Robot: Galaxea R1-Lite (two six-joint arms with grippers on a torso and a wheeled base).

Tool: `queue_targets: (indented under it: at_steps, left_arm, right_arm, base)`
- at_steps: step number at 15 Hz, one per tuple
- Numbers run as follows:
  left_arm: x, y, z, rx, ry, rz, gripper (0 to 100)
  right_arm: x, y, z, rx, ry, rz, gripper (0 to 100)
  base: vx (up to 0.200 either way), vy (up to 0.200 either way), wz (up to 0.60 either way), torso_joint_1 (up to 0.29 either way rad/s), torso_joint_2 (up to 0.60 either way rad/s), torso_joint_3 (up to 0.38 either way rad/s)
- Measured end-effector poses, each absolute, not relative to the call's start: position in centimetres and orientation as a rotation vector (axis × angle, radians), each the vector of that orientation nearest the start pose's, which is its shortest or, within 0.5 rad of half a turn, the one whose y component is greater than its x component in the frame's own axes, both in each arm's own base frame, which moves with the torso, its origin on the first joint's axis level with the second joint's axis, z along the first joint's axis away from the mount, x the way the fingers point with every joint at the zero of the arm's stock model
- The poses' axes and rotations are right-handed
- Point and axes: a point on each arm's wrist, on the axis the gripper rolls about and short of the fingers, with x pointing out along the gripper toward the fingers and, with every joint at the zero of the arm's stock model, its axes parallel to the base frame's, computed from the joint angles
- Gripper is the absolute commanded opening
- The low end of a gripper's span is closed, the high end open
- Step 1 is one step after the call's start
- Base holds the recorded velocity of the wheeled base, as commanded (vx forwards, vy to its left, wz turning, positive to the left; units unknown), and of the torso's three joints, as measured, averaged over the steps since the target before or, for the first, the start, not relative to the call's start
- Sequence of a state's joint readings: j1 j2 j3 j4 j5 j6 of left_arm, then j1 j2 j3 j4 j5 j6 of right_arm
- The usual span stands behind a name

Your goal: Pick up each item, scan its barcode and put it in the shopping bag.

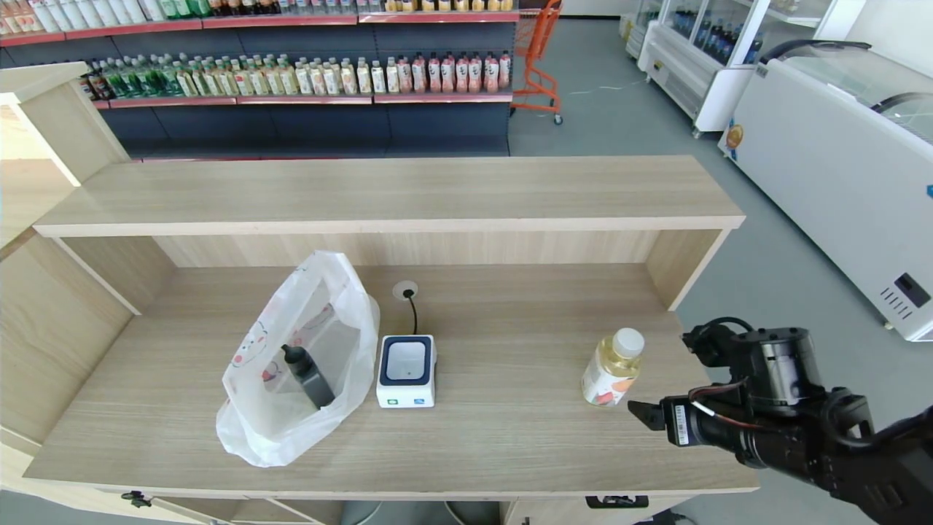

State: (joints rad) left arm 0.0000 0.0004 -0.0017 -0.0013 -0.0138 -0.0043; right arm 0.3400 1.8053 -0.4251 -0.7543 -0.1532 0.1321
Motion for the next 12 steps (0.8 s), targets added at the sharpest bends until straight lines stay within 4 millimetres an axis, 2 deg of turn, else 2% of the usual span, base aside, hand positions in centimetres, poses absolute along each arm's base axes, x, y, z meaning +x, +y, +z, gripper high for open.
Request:
queue_targets:
  at_steps: [4, 12]
  left_arm:
    - [-2.3, 0.0, 7.6, -0.004, -0.003, -0.014, 100]
    - [-2.3, 0.0, 7.6, -0.004, -0.003, -0.014, 100]
  right_arm:
    - [25.9, 9.2, 5.1, -0.034, 0.578, 0.161, 100]
    - [28.1, 10.4, 2.7, -0.188, 0.396, 0.227, 100]
  base:
    - [0.000, 0.000, 0.00, 0.000, 0.00, 0.000]
    - [0.000, 0.000, 0.00, 0.000, 0.00, 0.000]
